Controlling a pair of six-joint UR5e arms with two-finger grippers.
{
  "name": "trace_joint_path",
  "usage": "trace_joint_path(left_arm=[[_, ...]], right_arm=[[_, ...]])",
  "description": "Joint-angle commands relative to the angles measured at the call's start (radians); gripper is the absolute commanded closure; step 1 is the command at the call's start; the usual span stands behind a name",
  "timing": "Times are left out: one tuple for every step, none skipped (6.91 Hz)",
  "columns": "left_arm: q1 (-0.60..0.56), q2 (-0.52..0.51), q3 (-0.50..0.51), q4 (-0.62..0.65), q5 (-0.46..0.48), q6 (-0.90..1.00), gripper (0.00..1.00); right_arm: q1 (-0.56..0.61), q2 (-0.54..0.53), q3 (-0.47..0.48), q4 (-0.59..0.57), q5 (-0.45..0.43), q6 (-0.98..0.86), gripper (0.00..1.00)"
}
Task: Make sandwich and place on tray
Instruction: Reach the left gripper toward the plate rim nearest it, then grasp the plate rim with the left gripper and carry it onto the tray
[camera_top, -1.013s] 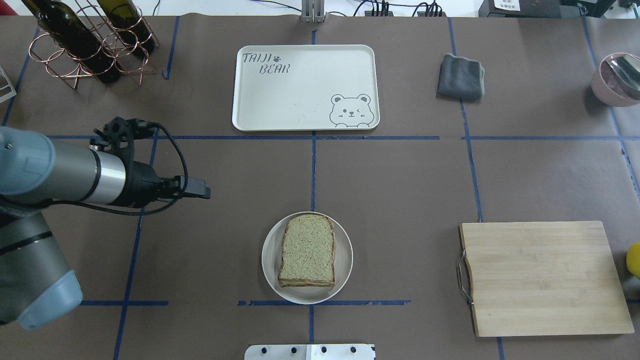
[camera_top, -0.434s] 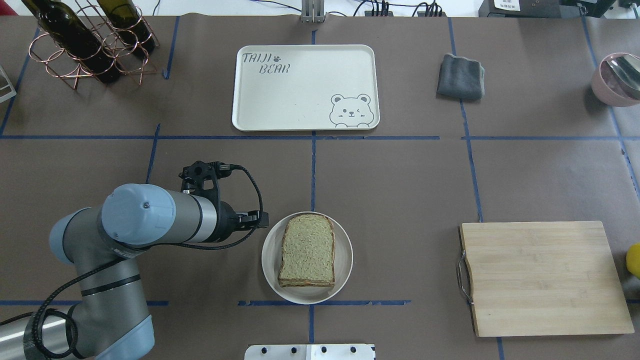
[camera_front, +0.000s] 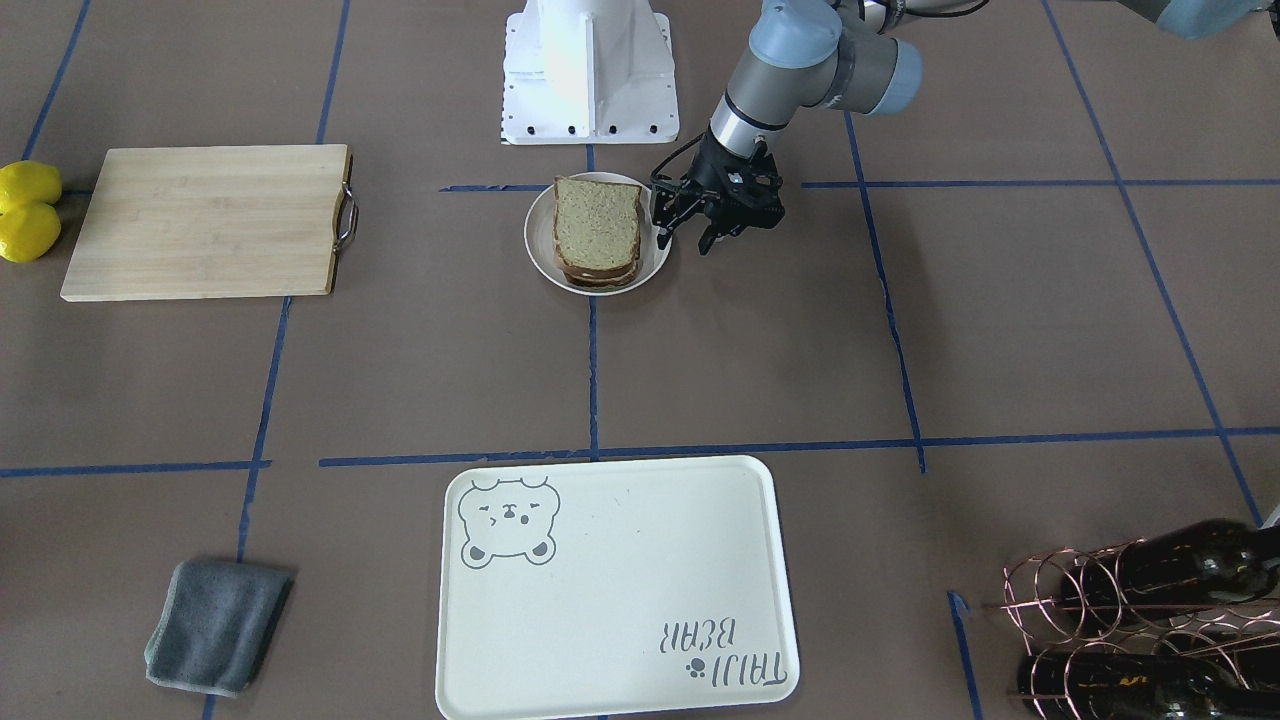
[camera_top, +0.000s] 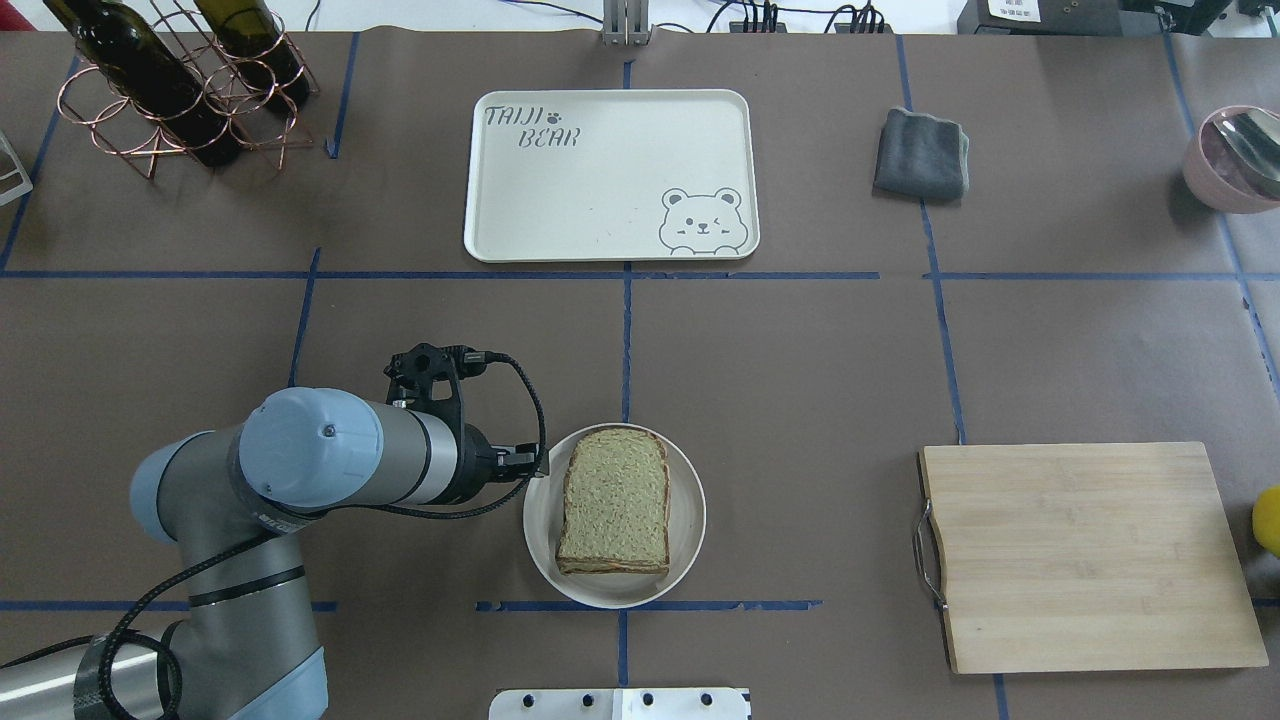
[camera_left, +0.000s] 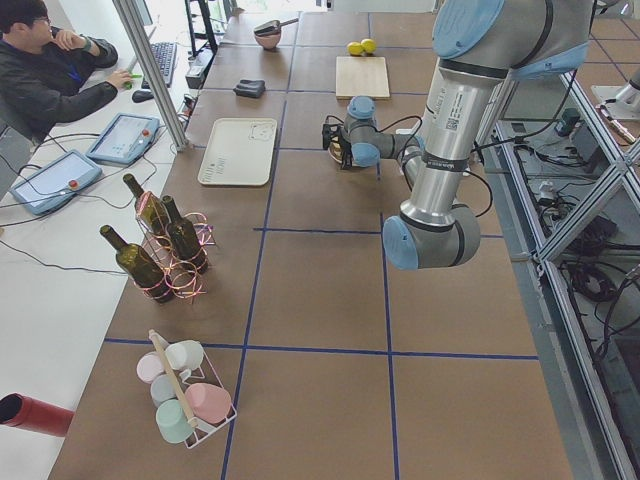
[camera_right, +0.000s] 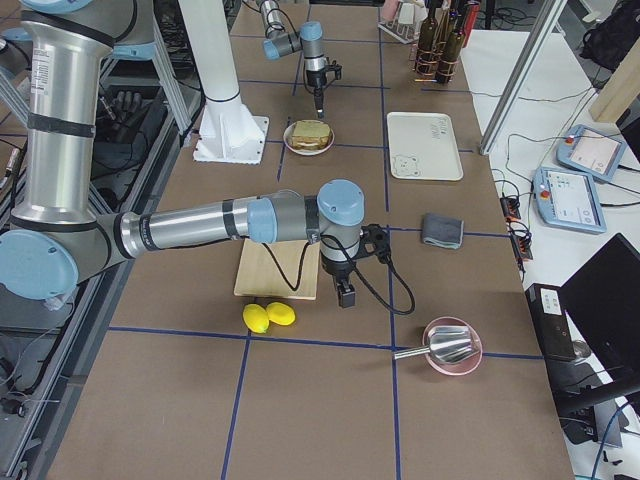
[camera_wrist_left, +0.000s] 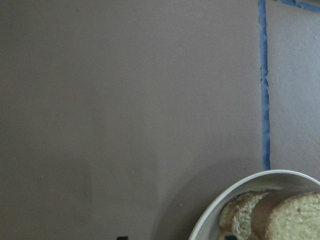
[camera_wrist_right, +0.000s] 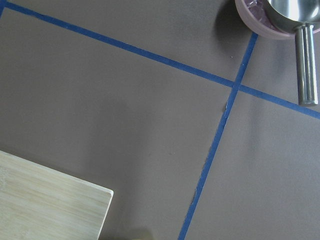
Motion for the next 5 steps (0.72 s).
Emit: trace_joint_path(left_arm=[[0.038, -0.002, 0.01, -0.001, 0.0, 0.005, 0.41], [0.045, -0.004, 0.013, -0.001, 0.0, 0.005, 0.45], [0.052, -0.008, 0.014, -0.001, 0.0, 0.005, 0.56], [0.053, -0.008, 0.018, -0.001, 0.0, 0.005, 0.69], [0.053, -0.01, 0.027, -0.001, 0.0, 0.006, 0.7]], right_arm=[[0.001, 0.0, 0.002, 0.001, 0.001, 0.0, 0.0], [0.001, 0.0, 0.001, 0.001, 0.0, 0.0, 0.0], [0.001, 0.0, 0.001, 0.001, 0.0, 0.0, 0.0], [0.001, 0.0, 0.001, 0.001, 0.001, 0.0, 0.0], [0.001, 0.0, 0.001, 0.001, 0.001, 0.0, 0.0]])
